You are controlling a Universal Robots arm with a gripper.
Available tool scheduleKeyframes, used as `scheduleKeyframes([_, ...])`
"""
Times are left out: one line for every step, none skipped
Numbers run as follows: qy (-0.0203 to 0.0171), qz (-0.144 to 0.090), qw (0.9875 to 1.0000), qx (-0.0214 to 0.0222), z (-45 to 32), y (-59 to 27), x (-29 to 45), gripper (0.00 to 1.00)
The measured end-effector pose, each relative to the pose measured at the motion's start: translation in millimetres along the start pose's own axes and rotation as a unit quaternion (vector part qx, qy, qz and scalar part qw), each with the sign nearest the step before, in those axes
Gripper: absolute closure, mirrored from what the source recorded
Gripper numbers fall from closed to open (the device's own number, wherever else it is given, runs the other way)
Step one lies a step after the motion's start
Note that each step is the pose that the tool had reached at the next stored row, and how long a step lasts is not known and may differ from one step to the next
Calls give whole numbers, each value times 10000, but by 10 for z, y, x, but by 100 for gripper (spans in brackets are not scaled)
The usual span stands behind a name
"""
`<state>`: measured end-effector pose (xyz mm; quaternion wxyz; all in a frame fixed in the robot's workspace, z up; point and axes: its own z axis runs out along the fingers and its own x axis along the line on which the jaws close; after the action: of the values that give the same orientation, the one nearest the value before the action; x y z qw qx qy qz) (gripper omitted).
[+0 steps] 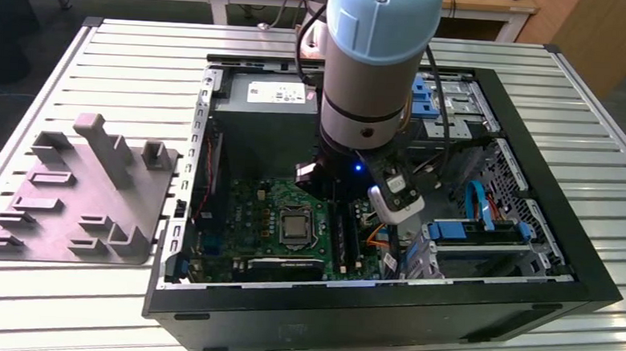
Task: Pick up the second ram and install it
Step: 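Insert the second ram into the second slot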
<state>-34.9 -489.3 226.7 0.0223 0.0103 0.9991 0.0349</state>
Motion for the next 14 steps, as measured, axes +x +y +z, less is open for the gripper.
scheduleKeyframes([0,0,10000,1,1,-2,0,89])
scheduleKeyframes([0,0,10000,1,1,-2,0,89])
scheduleKeyframes([0,0,10000,1,1,-2,0,89])
scheduleKeyframes([0,0,10000,2,2,-2,0,89])
scheduleKeyframes([0,0,10000,0,7,-3,0,89])
scheduleKeyframes([0,0,10000,0,12,-3,1,89])
scheduleKeyframes([0,0,10000,1,14,-3,1,89])
scheduleKeyframes([0,0,10000,2,16,-3,1,89])
scheduleKeyframes([0,0,10000,2,17,-4,1,89])
scheduleKeyframes([0,0,10000,1,21,-3,1,89])
scheduleKeyframes([0,0,10000,0,25,-4,1,89])
scheduleKeyframes([0,0,10000,0,30,-4,1,89])
scheduleKeyframes([0,0,10000,1,33,-5,2,89])
scheduleKeyframes([0,0,10000,2,36,-5,2,89])
